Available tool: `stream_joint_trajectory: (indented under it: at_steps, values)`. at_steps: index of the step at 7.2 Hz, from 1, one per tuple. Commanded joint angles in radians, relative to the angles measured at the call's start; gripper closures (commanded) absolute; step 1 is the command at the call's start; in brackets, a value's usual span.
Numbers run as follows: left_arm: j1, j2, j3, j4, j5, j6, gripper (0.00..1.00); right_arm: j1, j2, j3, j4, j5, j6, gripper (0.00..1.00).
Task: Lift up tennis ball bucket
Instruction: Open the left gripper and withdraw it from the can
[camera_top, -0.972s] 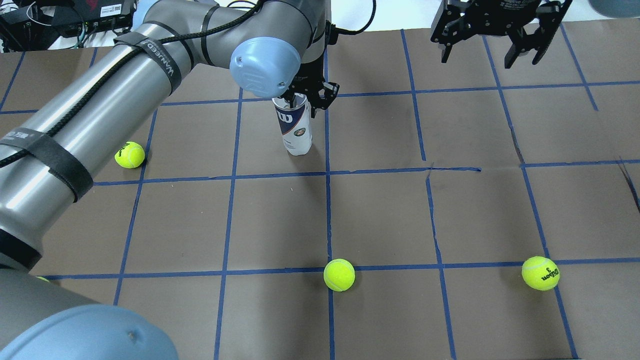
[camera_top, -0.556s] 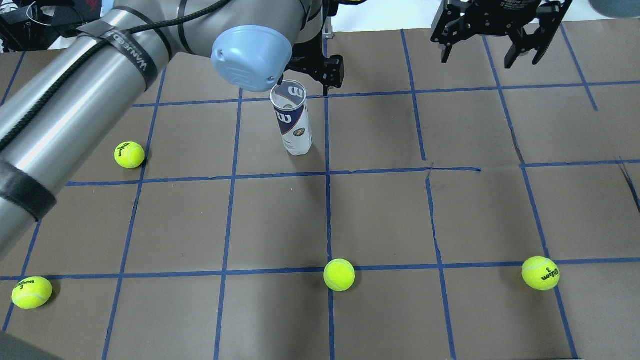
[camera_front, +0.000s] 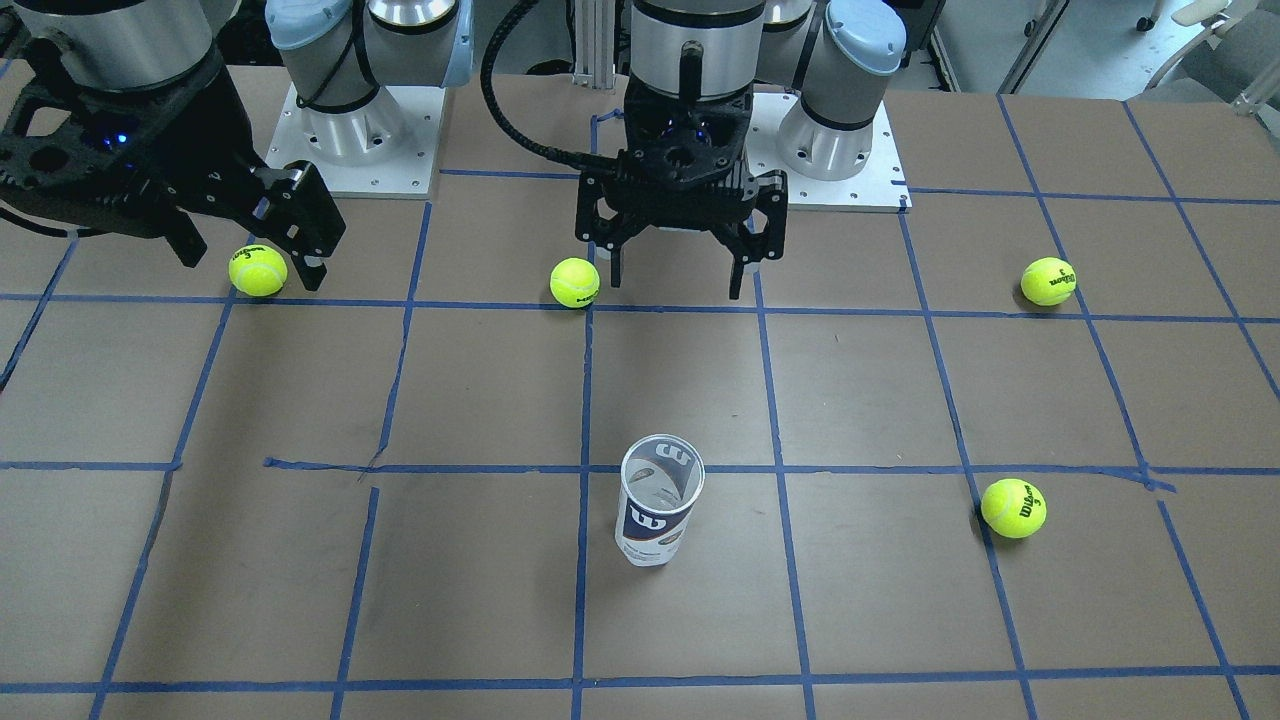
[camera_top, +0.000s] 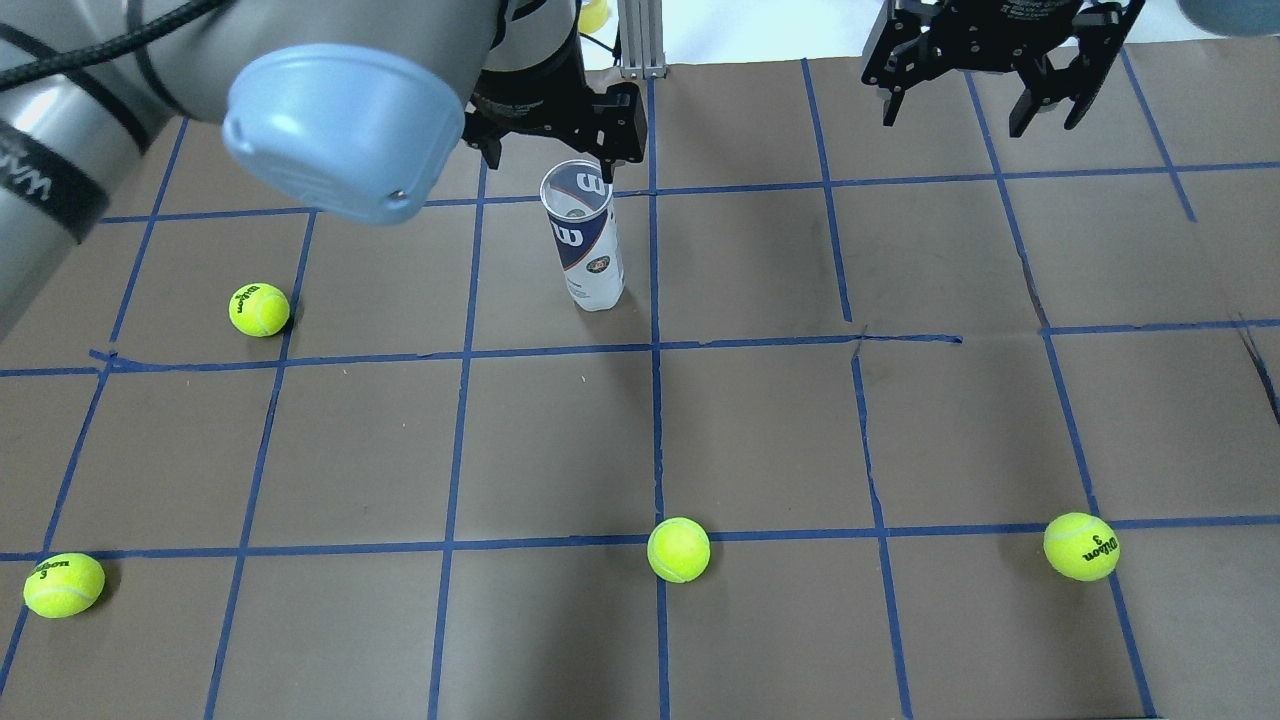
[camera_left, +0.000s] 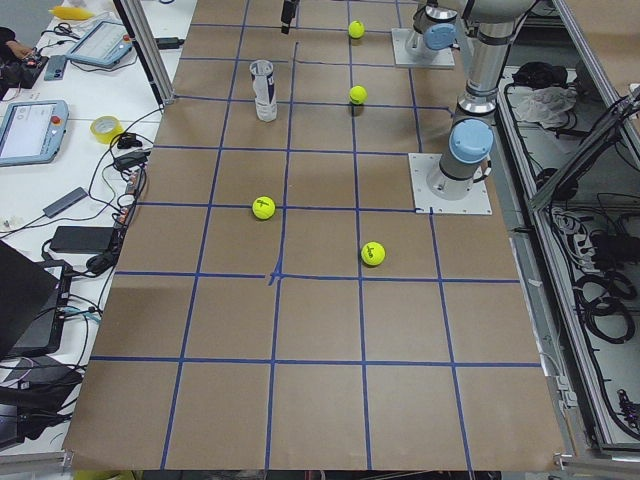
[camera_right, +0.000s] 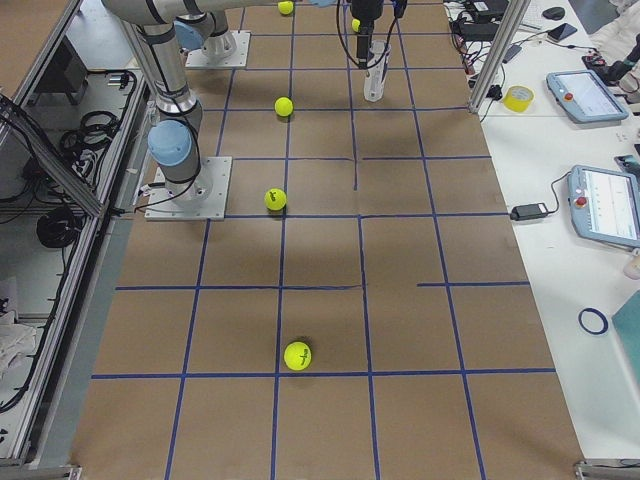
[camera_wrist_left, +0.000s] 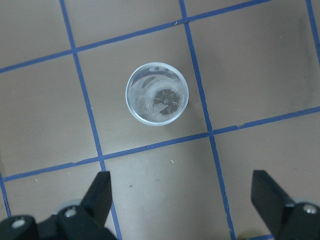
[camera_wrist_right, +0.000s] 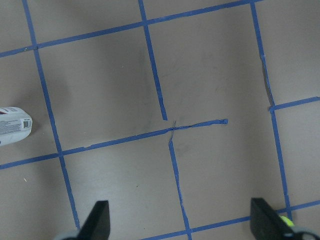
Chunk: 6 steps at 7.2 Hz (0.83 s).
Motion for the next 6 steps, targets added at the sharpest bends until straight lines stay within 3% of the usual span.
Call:
stream_joint_trajectory:
  at_steps: [1,4,6]
  values:
    - [0.047,0.1,-0.096,-0.027,-0.071,-0.032,0.0,0.0,0.0,0.0,-0.009,0.0,-0.001,0.0]
    - [0.206,0.187,-0.08,-0.218,-0.087,0.128,0.0,0.0,0.0,0.0,-0.011,0.0,-0.001,0.0]
    - [0.272,0.2,-0.08,-0.223,-0.119,0.158,0.0,0.002,0.0,0.0,0.026,-0.012,-0.007,0.0]
